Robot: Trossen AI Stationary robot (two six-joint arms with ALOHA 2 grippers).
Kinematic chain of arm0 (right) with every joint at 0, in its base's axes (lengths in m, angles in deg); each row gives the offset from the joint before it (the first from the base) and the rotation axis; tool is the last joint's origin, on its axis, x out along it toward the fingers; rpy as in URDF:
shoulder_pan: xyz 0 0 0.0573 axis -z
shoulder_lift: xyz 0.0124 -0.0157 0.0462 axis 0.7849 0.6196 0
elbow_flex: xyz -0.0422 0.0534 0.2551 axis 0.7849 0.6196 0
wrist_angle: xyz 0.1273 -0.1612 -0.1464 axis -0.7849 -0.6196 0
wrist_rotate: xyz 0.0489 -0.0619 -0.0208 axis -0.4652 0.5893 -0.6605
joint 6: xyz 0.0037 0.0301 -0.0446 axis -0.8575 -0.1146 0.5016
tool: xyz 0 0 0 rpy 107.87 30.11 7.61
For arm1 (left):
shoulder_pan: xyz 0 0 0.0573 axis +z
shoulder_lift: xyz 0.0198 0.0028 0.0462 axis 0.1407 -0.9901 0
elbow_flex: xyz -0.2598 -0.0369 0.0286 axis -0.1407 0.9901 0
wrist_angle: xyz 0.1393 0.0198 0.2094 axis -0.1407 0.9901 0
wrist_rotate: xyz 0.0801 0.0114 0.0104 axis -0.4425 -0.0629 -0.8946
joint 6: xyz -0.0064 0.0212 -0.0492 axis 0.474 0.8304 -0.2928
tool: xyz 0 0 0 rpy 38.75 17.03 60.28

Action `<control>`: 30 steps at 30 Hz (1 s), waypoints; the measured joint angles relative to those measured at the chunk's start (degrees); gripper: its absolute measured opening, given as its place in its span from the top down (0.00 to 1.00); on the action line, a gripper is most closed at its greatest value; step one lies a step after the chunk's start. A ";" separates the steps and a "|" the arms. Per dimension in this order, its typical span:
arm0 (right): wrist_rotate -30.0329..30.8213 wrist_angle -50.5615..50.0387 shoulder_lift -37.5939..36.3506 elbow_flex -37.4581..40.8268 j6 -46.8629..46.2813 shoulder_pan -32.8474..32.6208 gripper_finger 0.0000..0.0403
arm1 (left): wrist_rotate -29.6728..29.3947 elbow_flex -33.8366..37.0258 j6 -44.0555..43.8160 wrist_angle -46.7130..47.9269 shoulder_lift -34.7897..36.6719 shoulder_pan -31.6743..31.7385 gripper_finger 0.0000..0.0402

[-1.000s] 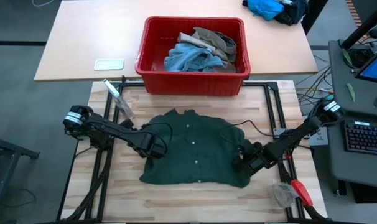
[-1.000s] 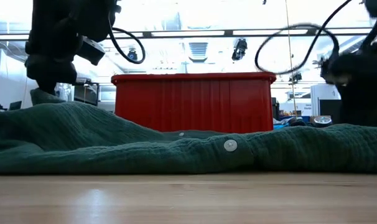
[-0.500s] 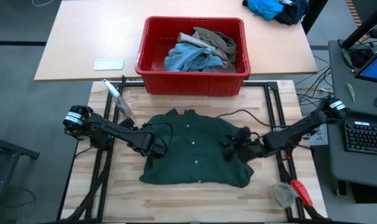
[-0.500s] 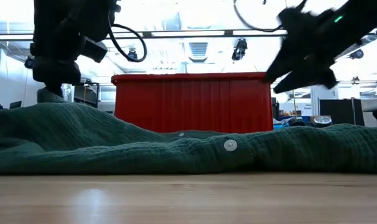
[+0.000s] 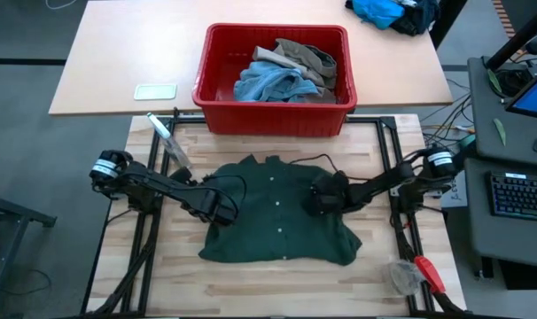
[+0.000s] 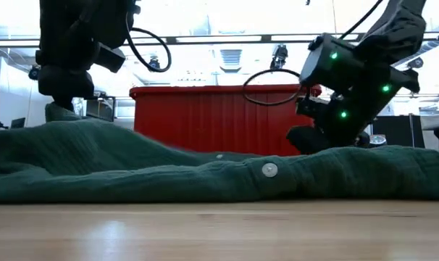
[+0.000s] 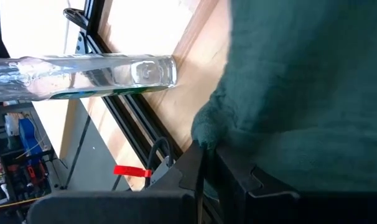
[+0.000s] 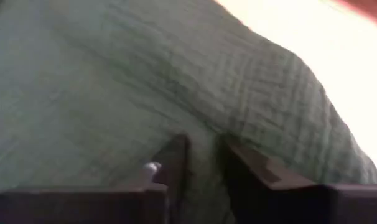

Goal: Fold Laundry from Bin
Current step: Fold the green polo shirt

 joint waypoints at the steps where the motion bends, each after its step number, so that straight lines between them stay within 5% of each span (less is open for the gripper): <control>1: 0.17 -2.77 -0.07 -0.05 -0.83 0.76 0.81 | 0.09 0.00 0.44 0.00 0.19 -0.02 0.97; 6: 0.58 -16.75 -3.71 0.22 -4.28 2.45 0.93 | -0.49 -0.02 2.22 -0.50 1.86 -0.13 0.97; 17: 0.28 -16.77 -21.97 0.32 0.71 0.72 0.94 | -10.55 -0.04 2.15 0.11 4.63 0.29 0.95; 30: -2.73 -18.42 -33.57 0.30 -0.06 -3.25 0.94 | -12.28 -0.02 3.75 0.09 4.72 1.09 0.69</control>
